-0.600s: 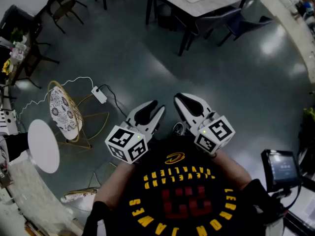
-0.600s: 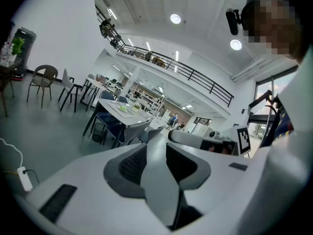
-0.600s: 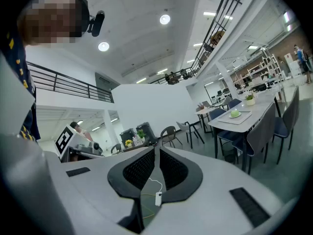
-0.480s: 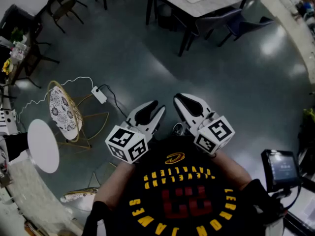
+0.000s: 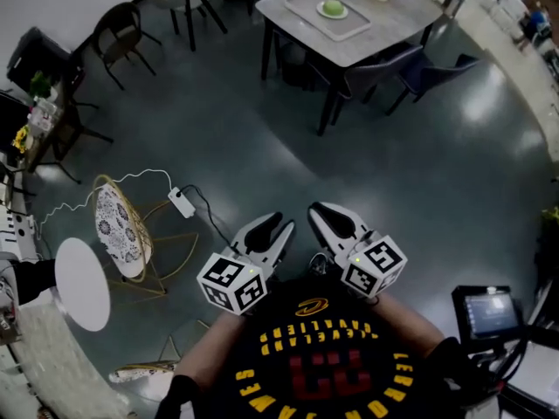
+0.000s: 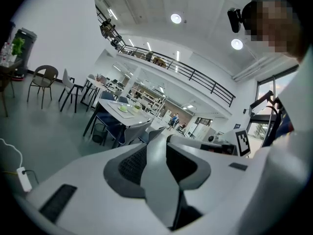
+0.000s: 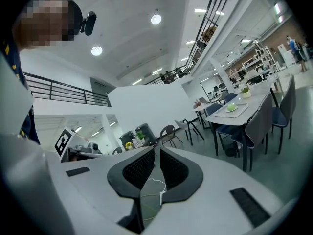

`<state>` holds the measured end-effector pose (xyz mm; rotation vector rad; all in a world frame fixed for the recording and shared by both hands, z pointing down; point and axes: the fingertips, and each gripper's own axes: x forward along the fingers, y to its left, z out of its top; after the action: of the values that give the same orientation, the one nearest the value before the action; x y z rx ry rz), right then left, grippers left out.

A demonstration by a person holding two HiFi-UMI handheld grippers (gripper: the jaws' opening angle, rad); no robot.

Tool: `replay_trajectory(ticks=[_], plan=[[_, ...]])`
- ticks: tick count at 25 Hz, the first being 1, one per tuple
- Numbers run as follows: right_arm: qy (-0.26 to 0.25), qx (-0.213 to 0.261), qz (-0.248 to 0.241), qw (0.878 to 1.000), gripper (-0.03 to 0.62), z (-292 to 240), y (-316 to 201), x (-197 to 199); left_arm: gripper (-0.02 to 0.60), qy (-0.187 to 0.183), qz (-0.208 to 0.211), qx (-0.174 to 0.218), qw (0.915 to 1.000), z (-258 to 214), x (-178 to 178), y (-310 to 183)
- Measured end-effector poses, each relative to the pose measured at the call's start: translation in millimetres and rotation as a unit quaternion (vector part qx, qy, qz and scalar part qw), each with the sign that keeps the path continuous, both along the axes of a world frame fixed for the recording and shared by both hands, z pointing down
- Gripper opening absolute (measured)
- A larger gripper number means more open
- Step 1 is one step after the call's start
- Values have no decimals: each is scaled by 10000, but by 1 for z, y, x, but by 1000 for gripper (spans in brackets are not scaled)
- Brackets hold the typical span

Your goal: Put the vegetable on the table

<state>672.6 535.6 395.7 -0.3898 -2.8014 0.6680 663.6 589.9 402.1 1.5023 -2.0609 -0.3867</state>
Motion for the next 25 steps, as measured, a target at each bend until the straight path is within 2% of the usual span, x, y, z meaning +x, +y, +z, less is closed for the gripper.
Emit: replay_trajectory(ticks=[6,14,18,25], plan=[[-3,-340,-148,9993,41,8,-25,2,127,-74,-50,-113,9999,4,3,-29],[194,-469,-443,9977,41,24,-37,12,127,226,-411,-344,9983,22,19,-32],[322,-463,-564,9968,41,33,-37,-2,126,280,-575,-371,9973,26,4,-32],[339,-251,-600,9973,41,32,-32,-59,127,287,-222,-149,9992,28,-46,-41]])
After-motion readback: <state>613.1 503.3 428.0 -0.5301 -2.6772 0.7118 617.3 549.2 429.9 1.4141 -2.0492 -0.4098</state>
